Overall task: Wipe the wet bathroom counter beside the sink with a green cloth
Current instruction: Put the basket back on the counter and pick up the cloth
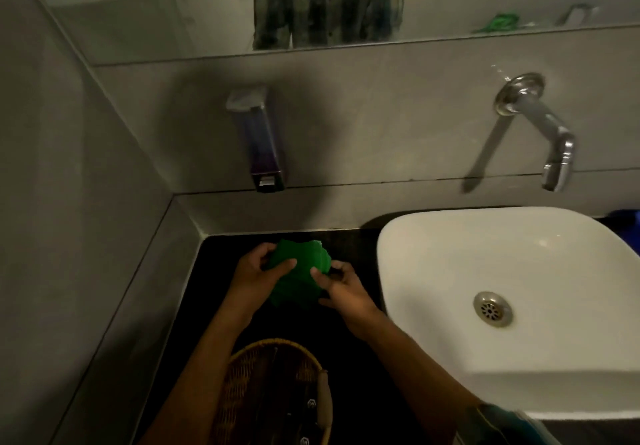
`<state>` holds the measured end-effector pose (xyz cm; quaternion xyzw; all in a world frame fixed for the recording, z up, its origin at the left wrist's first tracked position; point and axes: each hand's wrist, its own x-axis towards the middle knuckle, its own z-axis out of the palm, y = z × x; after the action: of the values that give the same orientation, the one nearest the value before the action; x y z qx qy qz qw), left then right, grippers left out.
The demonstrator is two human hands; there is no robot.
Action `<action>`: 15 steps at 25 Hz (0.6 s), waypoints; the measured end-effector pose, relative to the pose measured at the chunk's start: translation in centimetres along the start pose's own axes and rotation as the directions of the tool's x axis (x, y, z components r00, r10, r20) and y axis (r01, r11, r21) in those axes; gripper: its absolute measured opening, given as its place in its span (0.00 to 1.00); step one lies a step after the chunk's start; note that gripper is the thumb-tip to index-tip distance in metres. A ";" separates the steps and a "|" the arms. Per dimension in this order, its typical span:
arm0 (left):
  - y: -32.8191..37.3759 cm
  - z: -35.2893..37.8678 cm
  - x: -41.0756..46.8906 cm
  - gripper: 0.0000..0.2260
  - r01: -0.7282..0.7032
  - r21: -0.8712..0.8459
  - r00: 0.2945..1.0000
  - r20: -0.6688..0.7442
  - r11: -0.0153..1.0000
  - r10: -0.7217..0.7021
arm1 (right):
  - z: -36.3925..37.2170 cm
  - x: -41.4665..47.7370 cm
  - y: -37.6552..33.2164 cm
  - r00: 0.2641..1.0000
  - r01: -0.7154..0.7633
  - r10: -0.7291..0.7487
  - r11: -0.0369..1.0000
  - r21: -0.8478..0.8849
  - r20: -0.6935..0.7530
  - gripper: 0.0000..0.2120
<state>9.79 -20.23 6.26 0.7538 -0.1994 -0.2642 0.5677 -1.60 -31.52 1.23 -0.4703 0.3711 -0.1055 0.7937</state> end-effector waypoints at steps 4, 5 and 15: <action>5.4 1.0 -2.0 0.11 -0.293 0.301 0.956 0.098 0.908 0.276 | -3.5 -3.1 -3.7 0.985 0.148 -0.158 0.982 0.120 0.072 0.27; 7.5 2.9 -3.1 0.13 -0.412 0.430 0.909 0.124 0.804 0.399 | -5.9 -4.6 -5.2 0.972 0.211 -0.220 0.972 0.106 0.081 0.28; 15.2 38.4 -12.2 0.15 -0.213 -0.017 0.888 0.415 0.977 0.200 | -39.4 -18.7 -11.3 0.872 0.431 -0.409 0.902 0.026 -0.268 0.15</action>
<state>-23.69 -45.91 14.69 0.6633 -0.3979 -0.3530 0.5264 -39.79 -54.21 8.63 -0.4879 0.3542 -0.3509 0.7165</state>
